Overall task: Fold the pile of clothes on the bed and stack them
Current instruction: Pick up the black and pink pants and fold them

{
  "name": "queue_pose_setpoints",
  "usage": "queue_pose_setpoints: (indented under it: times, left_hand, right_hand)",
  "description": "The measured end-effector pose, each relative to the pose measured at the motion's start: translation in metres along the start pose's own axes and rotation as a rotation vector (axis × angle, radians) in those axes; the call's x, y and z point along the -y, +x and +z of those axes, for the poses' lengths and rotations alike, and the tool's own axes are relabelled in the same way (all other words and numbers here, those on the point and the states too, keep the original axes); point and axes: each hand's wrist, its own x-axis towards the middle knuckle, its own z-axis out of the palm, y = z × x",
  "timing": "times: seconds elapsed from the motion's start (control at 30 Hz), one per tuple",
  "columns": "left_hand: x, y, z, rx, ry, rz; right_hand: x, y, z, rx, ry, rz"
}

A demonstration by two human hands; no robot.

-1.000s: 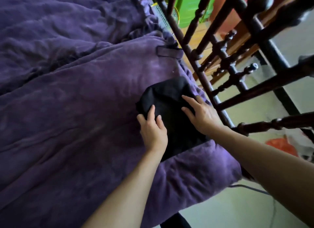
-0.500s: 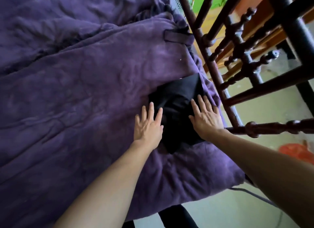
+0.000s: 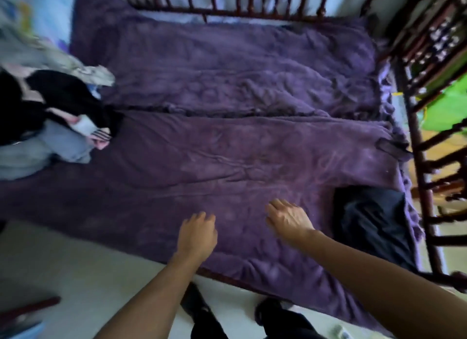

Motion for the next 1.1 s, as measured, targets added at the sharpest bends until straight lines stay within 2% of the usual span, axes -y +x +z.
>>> queue_pose_setpoints:
  times: [0.2,0.37,0.53,0.73,0.87,1.1]
  left_hand:
    - [0.159,-0.072,0.004,-0.027,-0.106,-0.198]
    - [0.282,-0.115,-0.008,-0.063,-0.131,-0.280]
    - [0.379,-0.130,-0.032,-0.114,-0.174,-0.374]
    - [0.462,-0.112,-0.055,-0.154,-0.207,-0.385]
    - [0.514,-0.078,-0.073,-0.191,-0.219,-0.378]
    - [0.615,0.021,-0.093,-0.117,-0.225,-0.374]
  right_hand:
    - [0.150,0.062,-0.014,-0.081,-0.043,-0.188]
    - [0.259,0.120,0.000,0.028,-0.054,-0.230]
    - [0.346,0.173,-0.001,0.037,-0.036,-0.287]
    - [0.398,0.246,0.001,0.074,-0.079,-0.276]
    - [0.418,0.314,0.007,0.065,-0.026,-0.239]
    - [0.470,0.474,0.017,0.086,0.087,-0.129]
